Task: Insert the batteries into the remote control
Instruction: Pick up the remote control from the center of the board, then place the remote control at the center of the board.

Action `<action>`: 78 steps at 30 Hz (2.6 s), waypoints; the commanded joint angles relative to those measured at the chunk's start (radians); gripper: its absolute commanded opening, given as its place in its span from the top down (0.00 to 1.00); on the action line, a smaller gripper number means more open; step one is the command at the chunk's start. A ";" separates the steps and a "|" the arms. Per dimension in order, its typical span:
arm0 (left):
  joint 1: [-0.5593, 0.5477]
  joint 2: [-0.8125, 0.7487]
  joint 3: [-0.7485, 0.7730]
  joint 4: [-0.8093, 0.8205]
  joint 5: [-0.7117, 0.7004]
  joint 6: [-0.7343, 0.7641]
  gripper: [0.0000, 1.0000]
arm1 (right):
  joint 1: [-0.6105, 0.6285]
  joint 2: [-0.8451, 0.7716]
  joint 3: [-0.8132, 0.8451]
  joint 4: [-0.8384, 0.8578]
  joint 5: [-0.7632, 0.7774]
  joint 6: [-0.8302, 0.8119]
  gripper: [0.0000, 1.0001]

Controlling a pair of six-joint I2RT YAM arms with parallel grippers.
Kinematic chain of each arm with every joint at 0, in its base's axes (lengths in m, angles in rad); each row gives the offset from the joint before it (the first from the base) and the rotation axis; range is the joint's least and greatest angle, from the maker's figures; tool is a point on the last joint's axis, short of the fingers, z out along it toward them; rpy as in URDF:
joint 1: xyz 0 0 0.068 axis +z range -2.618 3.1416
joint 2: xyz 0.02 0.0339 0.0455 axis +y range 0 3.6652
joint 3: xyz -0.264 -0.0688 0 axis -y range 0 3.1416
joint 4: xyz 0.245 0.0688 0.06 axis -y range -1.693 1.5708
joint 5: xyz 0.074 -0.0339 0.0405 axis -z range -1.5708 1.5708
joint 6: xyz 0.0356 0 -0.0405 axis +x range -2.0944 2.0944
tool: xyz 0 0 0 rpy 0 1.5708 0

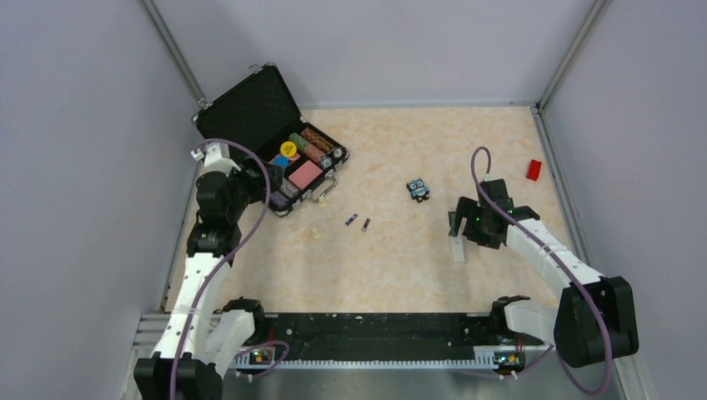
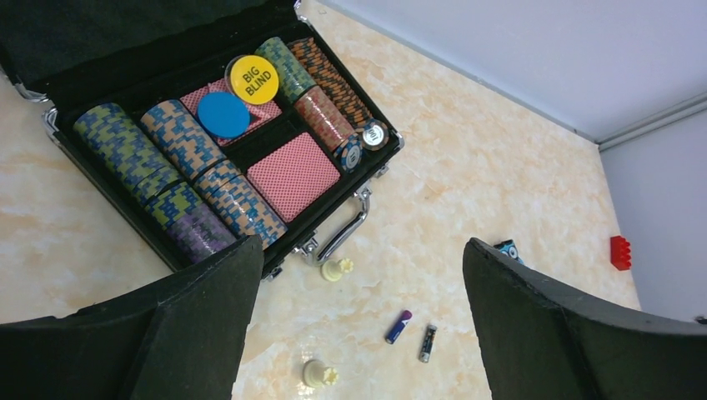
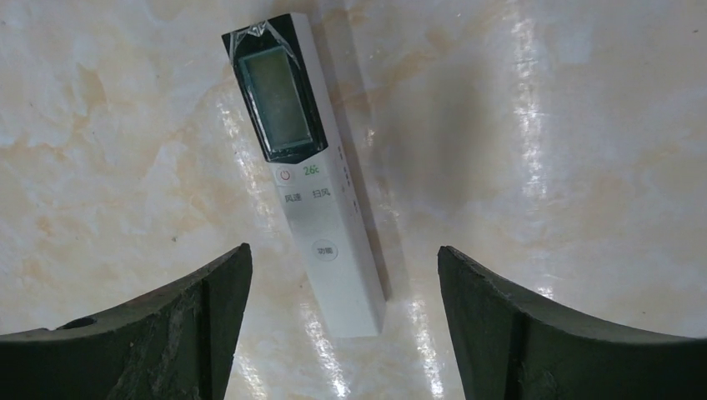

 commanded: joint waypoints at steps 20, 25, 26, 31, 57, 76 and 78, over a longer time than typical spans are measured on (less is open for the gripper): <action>0.000 0.005 0.013 0.116 0.097 0.007 0.08 | 0.190 0.285 0.115 0.001 0.145 -0.067 0.73; 0.000 -0.003 0.005 0.132 0.176 0.014 0.08 | 0.190 0.265 0.158 0.010 0.015 -0.102 0.85; 0.000 -0.001 0.005 0.141 0.211 0.013 0.08 | 0.191 0.256 0.176 0.015 -0.066 -0.114 0.85; 0.000 0.019 0.030 0.237 0.493 -0.027 0.08 | 0.195 0.207 0.302 0.080 -0.557 -0.071 0.85; -0.270 0.265 0.111 0.632 0.648 -0.511 0.13 | 0.460 0.278 0.478 0.956 -1.030 0.674 0.85; -0.283 0.283 0.251 0.054 0.477 -0.369 1.00 | 0.469 0.298 0.519 0.627 -0.772 0.452 0.29; -0.283 0.275 0.276 -0.050 0.404 -0.345 1.00 | 0.486 0.269 0.536 0.567 -0.684 0.373 0.20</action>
